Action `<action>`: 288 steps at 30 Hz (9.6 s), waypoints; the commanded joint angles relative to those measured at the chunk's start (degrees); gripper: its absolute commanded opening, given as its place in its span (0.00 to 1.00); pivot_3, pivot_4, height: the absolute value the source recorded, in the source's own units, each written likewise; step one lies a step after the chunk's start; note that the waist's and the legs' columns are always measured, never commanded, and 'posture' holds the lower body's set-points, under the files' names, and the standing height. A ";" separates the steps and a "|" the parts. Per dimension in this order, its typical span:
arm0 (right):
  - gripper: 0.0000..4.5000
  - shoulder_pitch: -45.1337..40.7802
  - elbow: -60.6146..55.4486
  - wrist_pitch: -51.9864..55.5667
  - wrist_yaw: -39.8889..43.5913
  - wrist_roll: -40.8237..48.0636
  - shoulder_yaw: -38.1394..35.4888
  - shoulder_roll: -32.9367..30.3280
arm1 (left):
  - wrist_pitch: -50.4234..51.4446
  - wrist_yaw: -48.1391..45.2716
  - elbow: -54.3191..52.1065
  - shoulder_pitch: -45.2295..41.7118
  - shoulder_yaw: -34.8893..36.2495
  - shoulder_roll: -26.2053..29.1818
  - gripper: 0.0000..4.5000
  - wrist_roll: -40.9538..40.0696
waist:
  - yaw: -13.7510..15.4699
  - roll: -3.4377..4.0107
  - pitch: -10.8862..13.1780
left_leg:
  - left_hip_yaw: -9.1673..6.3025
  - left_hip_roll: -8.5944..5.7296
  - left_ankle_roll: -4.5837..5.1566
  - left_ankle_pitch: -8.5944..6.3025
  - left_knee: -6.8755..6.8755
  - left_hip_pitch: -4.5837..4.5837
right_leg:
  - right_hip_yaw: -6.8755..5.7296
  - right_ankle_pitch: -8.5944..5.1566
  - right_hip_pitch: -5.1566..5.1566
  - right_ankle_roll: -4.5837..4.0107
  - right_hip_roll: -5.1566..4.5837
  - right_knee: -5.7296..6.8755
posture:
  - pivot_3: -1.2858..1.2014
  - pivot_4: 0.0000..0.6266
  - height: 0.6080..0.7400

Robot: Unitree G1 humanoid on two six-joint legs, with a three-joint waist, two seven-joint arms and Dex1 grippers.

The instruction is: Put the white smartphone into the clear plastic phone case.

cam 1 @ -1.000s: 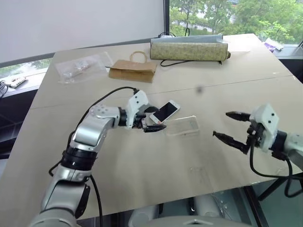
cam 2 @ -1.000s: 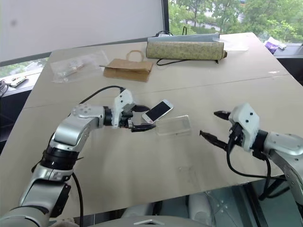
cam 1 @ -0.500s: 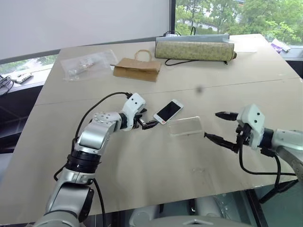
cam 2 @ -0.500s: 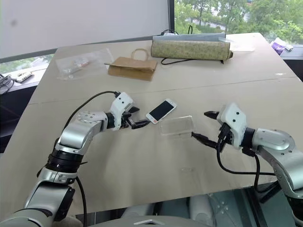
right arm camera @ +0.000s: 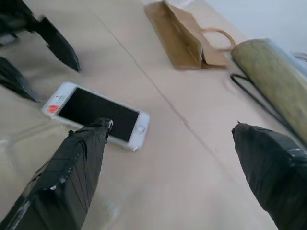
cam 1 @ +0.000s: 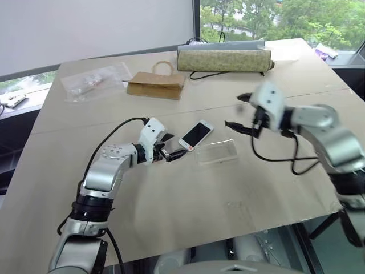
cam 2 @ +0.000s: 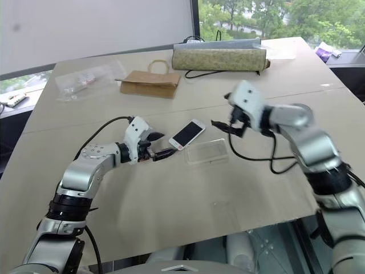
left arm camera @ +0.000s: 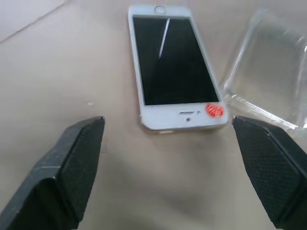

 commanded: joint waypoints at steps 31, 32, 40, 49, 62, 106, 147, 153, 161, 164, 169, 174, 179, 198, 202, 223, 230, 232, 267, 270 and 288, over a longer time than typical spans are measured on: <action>1.00 -25.16 66.24 -40.37 6.43 -22.43 3.55 22.74 | -1.32 21.66 -14.99 15.88 2.03 -2.86 0.98 5.26 | -1.97 0.09 -0.05 | 0.12 -0.04 -0.11 0.06 0.07 -0.42 | -0.72 0.14 -0.66 -0.24 -0.06 0.33 | 0.52 0.24 1.00; 1.00 -25.07 66.05 -40.27 6.59 -22.46 3.29 22.57 | -1.62 22.53 -13.46 14.37 0.33 -3.28 0.98 6.80 | -1.99 0.10 -0.05 | 0.12 -0.04 -0.11 0.06 0.07 -0.43 | -0.72 0.15 -0.66 -0.24 -0.07 0.33 | 0.52 0.24 1.00; 1.00 -23.90 64.92 -39.98 7.53 -22.92 2.20 21.37 | -5.36 24.20 -4.57 5.16 -6.53 -5.98 0.98 13.40 | -1.89 0.23 -0.16 | 0.11 -0.06 -0.13 0.07 0.18 -0.41 | -0.74 0.15 -0.65 -0.24 -0.08 0.44 | 0.52 0.24 1.00; 1.00 -23.09 63.58 -39.03 8.20 -23.13 1.38 19.60 | -8.21 21.02 -2.43 -0.63 5.03 -9.72 0.98 2.34 | -2.10 0.24 -0.16 | 0.10 -0.06 -0.13 0.07 0.35 -0.47 | -0.73 0.15 -0.68 -0.23 -0.19 0.56 | 0.52 0.24 1.00; 1.00 -22.62 57.47 -34.62 10.27 -20.06 -2.47 15.94 | -15.75 22.41 23.44 -15.81 -4.81 -9.40 0.98 15.64 | -1.92 0.24 -0.16 | -0.10 -0.16 -0.15 0.08 0.60 -0.60 | -0.89 0.15 -0.69 -0.23 -0.12 0.64 | 0.52 0.24 1.00; 1.00 -26.00 67.04 -53.53 19.59 -28.78 6.47 15.98 | -2.32 11.87 -19.36 15.61 6.79 -0.96 0.98 -6.73 | -1.81 0.24 -0.17 | -0.05 -0.19 -0.15 0.08 0.56 -0.29 | -0.72 0.24 -0.68 -0.36 -0.08 0.84 | 0.52 0.24 1.00; 1.00 -30.76 73.10 -13.91 -16.09 -10.43 -23.02 24.34 | -3.15 19.28 -15.66 12.11 4.20 -5.62 0.98 -2.87 | -3.12 0.23 -0.23 | 0.19 -0.12 -0.17 0.07 -0.17 0.29 | 0.11 0.34 -0.71 -0.49 0.05 0.64 | 0.52 0.24 1.00; 1.00 -30.90 73.74 -2.73 -11.34 -4.06 -29.51 25.72 | -2.48 19.08 -16.43 12.36 4.72 -5.35 0.98 -3.25 | -3.27 0.23 -0.23 | 0.24 -0.11 -0.17 0.07 -0.17 0.28 | 0.15 0.34 -0.70 -0.49 0.05 0.62 | 0.52 0.24 1.00; 1.00 -27.06 73.66 1.00 -6.70 -8.29 -24.55 25.28 | -1.56 19.38 -17.60 13.52 5.58 -5.27 0.98 -3.61 | -3.06 0.23 -0.24 | 0.22 -0.12 -0.17 0.07 -0.16 0.26 | 0.12 0.34 -0.70 -0.49 0.03 0.62 | 0.52 0.24 1.00; 1.00 -25.90 73.13 1.41 -2.59 -10.36 -21.49 24.58 | -1.63 19.39 -17.39 13.68 5.62 -5.38 0.98 -3.60 | -3.06 0.22 -0.24 | 0.22 -0.12 -0.17 0.07 -0.15 0.26 | 0.11 0.35 -0.70 -0.48 0.03 0.63 | 0.52 0.24 1.00; 1.00 -24.98 71.41 3.69 8.39 -11.86 -17.41 24.23 | -1.79 19.31 -16.63 12.97 5.34 -5.60 0.98 -3.53 | -2.94 0.20 -0.26 | 0.20 -0.12 -0.17 0.07 -0.14 0.26 | 0.10 0.34 -0.69 -0.48 0.03 0.63 | 0.52 0.24 1.00; 1.00 -21.77 63.03 6.85 26.22 -11.88 -11.12 24.10 | -2.41 18.88 -15.31 12.17 5.53 -5.48 0.98 -3.40 | -3.44 0.20 -0.27 | 0.20 -0.09 -0.17 0.07 -0.14 0.27 | 0.10 0.35 -0.69 -0.48 0.05 0.63 | 0.52 0.24 1.00; 1.00 -15.47 50.12 0.73 25.32 -12.78 -7.78 21.45 | -2.85 18.61 -14.77 12.17 5.73 -5.28 0.98 -3.31 | -3.41 0.19 -0.29 | 0.19 -0.08 -0.18 0.06 -0.14 0.28 | 0.10 0.35 -0.70 -0.47 0.06 0.65 | 0.52 0.24 1.00; 1.00 -18.56 49.77 -7.57 7.99 -14.61 -6.13 24.88 | -4.47 6.06 -17.54 15.76 8.87 1.42 0.98 -10.82 | -2.62 0.23 -0.25 | 0.19 -0.10 -0.18 0.06 -0.15 0.27 | 0.09 0.35 -0.72 -0.46 0.05 0.64 | 0.52 0.24 1.00; 1.00 -21.99 58.45 -10.85 2.35 -15.91 -6.41 27.09 | -5.99 1.58 -18.31 17.14 9.99 3.20 0.98 -13.48 | -2.67 0.23 -0.24 | 0.18 -0.10 -0.18 0.06 -0.15 0.27 | 0.09 0.35 -0.72 -0.47 0.06 0.63 | 0.52 0.24 1.00; 0.91 -24.09 70.86 -9.97 5.65 -17.70 -7.25 28.50 | -8.15 -1.25 -28.01 30.17 23.80 5.93 1.00 -22.28 | -2.55 0.25 -0.24 | 0.13 -0.09 -0.19 0.05 -0.21 0.26 | 0.05 0.35 -0.69 -0.47 0.05 0.54 | 0.52 0.24 1.00; 0.65 -23.92 69.72 -13.66 6.65 -18.93 -6.53 26.39 | -7.58 1.01 -28.97 30.94 21.28 5.72 1.00 -22.10 | -1.95 0.26 -0.24 | 0.14 -0.10 -0.19 0.05 -0.21 0.26 | 0.04 0.35 -0.68 -0.48 0.06 0.53 | 0.52 0.24 1.00; 0.65 -23.81 69.25 -14.77 7.19 -19.43 -6.15 25.61 | -7.35 1.25 -28.91 30.65 20.13 5.80 1.00 -22.03 | -1.85 0.27 -0.23 | 0.14 -0.10 -0.19 0.05 -0.21 0.26 | 0.04 0.35 -0.68 -0.47 0.05 0.53 | 0.52 0.24 1.00; 0.65 8.44 -3.11 -10.88 32.69 -10.91 3.23 -10.12 | -20.58 -4.11 -4.01 9.50 -12.03 1.14 1.00 3.84 | 0.60 0.38 -0.16 | -0.21 -0.12 -0.17 0.05 0.01 -0.33 | -0.49 0.50 -0.79 -0.39 -0.04 0.04 | 0.52 0.24 1.00; 0.65 6.90 0.44 -15.72 33.63 -12.42 4.56 -10.05 | -21.17 -3.88 -4.13 10.53 -11.80 0.77 1.00 4.25 | 0.74 0.38 -0.16 | -0.20 -0.12 -0.18 0.05 0.02 -0.31 | -0.48 0.50 -0.78 -0.39 -0.03 0.04 | 0.52 0.24 1.00; 0.65 3.63 6.65 -20.93 37.38 -14.03 7.76 -7.16 | -25.00 -2.43 -0.87 13.01 -11.74 -0.90 1.00 6.45 | 1.11 0.35 -0.28 | -0.20 -0.11 -0.18 0.05 0.03 -0.25 | -0.47 0.50 -0.72 -0.39 -0.03 0.06 | 0.52 0.24 1.00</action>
